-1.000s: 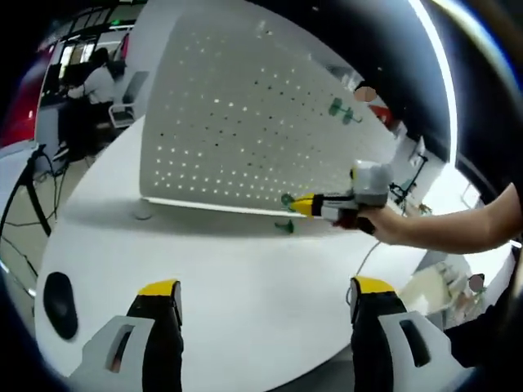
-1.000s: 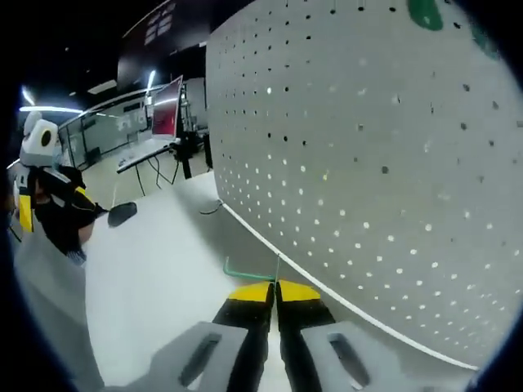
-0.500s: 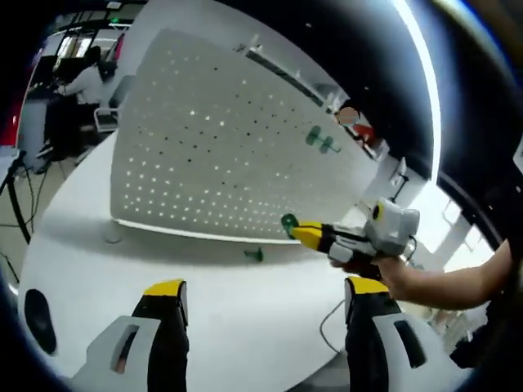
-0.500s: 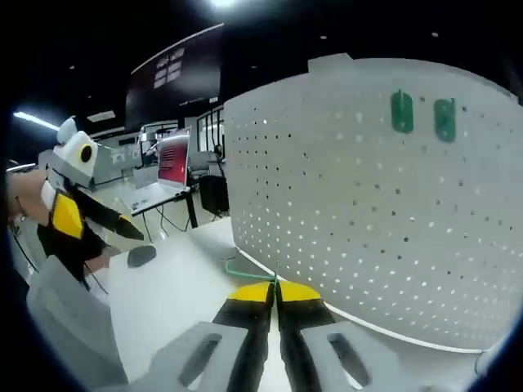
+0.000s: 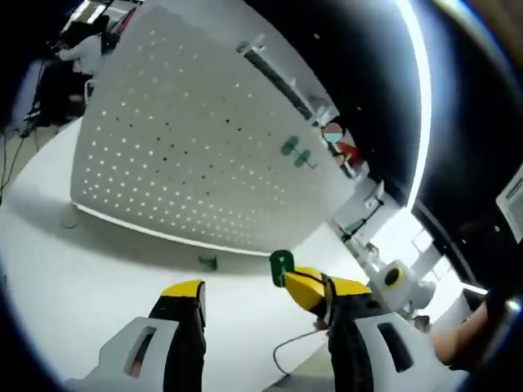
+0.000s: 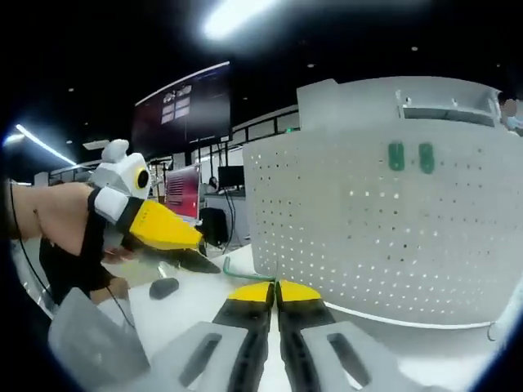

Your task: Insert the hook assembly into the mounting plate slot until the hook locks in place.

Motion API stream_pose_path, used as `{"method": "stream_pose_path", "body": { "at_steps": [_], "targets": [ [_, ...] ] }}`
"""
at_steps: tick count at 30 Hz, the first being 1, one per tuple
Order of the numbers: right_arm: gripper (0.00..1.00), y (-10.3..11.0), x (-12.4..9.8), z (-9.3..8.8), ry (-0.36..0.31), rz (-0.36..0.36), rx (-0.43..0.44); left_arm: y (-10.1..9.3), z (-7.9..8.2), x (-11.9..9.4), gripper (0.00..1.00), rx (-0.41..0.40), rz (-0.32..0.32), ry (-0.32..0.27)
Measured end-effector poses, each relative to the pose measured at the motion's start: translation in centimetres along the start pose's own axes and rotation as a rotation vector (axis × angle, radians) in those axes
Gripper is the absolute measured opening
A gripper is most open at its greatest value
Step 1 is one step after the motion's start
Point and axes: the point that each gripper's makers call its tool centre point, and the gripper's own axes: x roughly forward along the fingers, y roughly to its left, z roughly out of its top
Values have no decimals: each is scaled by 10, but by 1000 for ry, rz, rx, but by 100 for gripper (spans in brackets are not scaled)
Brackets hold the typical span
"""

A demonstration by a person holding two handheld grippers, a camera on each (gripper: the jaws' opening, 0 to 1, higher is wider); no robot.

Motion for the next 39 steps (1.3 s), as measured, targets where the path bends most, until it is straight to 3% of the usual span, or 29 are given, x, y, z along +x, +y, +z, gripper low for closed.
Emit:
{"method": "stream_pose_path", "body": {
  "at_steps": [9, 14, 28, 39],
  "targets": [
    [0, 8, -9, 9, -49, -15, 26, -16, -6, 10, 44, -44, -61, 4],
    [0, 15, -11, 14, -70, -6, 29, -21, -7, 10, 38, -28, -80, -2],
    [0, 21, -14, 21, -97, -17, 55, -28, -8, 9, 9, -40, -112, -20],
    [0, 26, -19, 23, -106, -18, 56, -36, -10, 5, 4, -75, -150, -16]
  ]
}}
